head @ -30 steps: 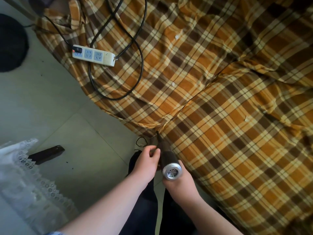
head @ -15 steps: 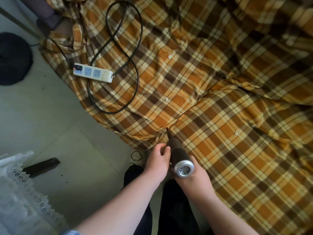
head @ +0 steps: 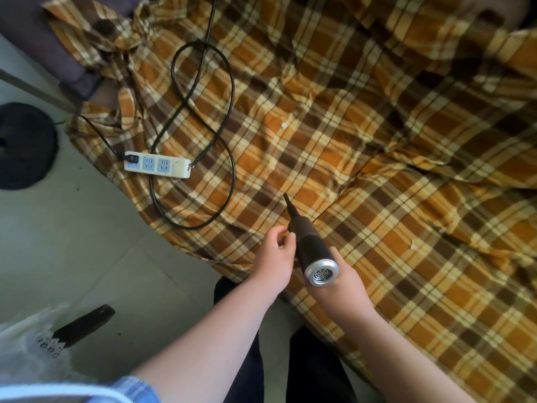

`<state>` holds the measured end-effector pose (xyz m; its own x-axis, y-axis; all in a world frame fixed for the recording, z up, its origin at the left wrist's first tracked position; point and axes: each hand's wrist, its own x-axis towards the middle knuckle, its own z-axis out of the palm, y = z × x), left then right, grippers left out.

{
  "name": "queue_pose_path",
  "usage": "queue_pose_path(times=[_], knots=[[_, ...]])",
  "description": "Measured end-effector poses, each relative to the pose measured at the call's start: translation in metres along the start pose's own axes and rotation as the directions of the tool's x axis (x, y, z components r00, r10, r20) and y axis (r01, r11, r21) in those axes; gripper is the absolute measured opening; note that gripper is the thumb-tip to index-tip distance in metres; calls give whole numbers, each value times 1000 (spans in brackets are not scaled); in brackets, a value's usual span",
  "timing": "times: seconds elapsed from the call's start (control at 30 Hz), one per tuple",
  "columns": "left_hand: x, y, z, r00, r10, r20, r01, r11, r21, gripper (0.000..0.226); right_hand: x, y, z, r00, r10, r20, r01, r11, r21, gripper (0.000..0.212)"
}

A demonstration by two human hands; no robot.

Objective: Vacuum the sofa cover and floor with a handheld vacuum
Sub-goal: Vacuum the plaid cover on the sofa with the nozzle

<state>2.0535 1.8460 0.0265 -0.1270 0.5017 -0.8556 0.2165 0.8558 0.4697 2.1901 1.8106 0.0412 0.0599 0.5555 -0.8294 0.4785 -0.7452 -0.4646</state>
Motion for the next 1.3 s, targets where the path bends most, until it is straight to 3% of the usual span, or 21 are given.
queue_pose_path(times=[0.07,0.37,0.5,0.73,0.83,0.97,1.13,1.3], knots=[[11,0,-8,999,-11,31,10,1000,12,36,6,-7,7,1000,24,-7,-24,1000,-12,96],[23,3,-32,992,-49,113,42,997,67,36,1,-30,27,994,100,-51,-102,994,-39,93],[25,18,-41,993,0,121,-7,999,52,36,4,-40,31,993,100,-64,-101,995,-22,97],[55,65,-57,993,86,84,-93,992,81,39,42,-81,25,991,46,-127,-45,999,12,49],[75,89,-62,989,130,76,-134,990,50,38,62,-102,20,988,9,-154,-2,999,46,67],[91,113,-67,986,153,62,-152,988,-10,37,82,-125,12,978,-70,-197,68,998,-18,53],[100,122,-71,984,175,35,-176,983,46,36,91,-137,9,984,-55,-170,52,998,-18,78],[98,120,-74,986,158,57,-159,987,2,38,87,-143,9,987,-44,-154,47,999,15,54]])
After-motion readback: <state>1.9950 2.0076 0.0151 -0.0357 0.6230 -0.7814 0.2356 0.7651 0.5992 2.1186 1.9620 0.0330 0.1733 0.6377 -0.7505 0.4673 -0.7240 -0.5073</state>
